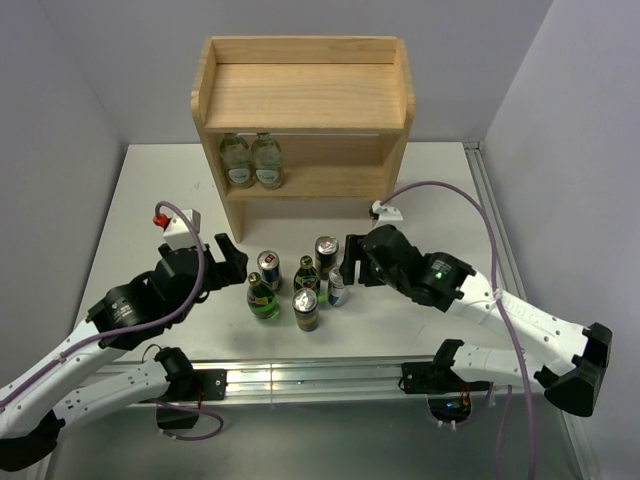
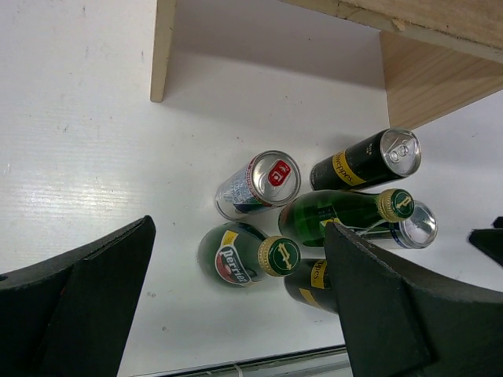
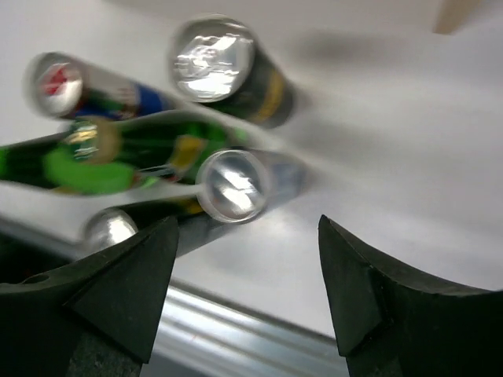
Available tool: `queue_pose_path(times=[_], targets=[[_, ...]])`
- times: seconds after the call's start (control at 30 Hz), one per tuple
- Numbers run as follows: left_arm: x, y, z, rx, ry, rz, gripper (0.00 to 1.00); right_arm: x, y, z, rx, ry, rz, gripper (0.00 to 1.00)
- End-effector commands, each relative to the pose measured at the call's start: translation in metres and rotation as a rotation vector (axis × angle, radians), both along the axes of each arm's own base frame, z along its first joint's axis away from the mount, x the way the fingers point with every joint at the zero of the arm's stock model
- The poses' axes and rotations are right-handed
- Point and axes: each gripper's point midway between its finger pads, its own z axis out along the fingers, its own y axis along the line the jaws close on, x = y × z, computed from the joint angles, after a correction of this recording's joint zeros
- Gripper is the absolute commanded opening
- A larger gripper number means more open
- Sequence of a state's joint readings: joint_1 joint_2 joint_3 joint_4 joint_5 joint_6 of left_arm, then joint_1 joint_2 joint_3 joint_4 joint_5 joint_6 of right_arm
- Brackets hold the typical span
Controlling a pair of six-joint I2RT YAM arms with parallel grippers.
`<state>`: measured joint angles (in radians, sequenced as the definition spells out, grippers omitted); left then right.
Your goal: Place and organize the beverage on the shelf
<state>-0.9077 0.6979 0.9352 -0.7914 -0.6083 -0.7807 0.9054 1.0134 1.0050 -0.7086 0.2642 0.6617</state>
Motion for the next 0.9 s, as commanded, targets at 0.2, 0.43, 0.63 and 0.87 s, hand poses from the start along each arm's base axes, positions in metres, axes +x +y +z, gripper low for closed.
queue_pose_path(times=[0.2,0.43,0.63,0.87], targets=[[0.006,-0.004,0.003,0.018,-0.010,0.006,0.95,-0.049,0.004,-0.060,0.209,-0.273,0.046,0.87],[0.009,-0.006,0.000,0.035,-0.004,0.012,0.95,-0.048,-0.001,-0.097,0.336,-0.249,-0.087,0.86],[0.011,-0.005,-0.004,0.060,0.010,0.029,0.95,-0.028,0.007,-0.078,0.321,-0.429,-0.148,0.90],[0.009,-0.007,-0.003,0.058,0.003,0.020,0.95,-0.014,0.022,-0.076,0.232,-0.525,-0.144,0.92]])
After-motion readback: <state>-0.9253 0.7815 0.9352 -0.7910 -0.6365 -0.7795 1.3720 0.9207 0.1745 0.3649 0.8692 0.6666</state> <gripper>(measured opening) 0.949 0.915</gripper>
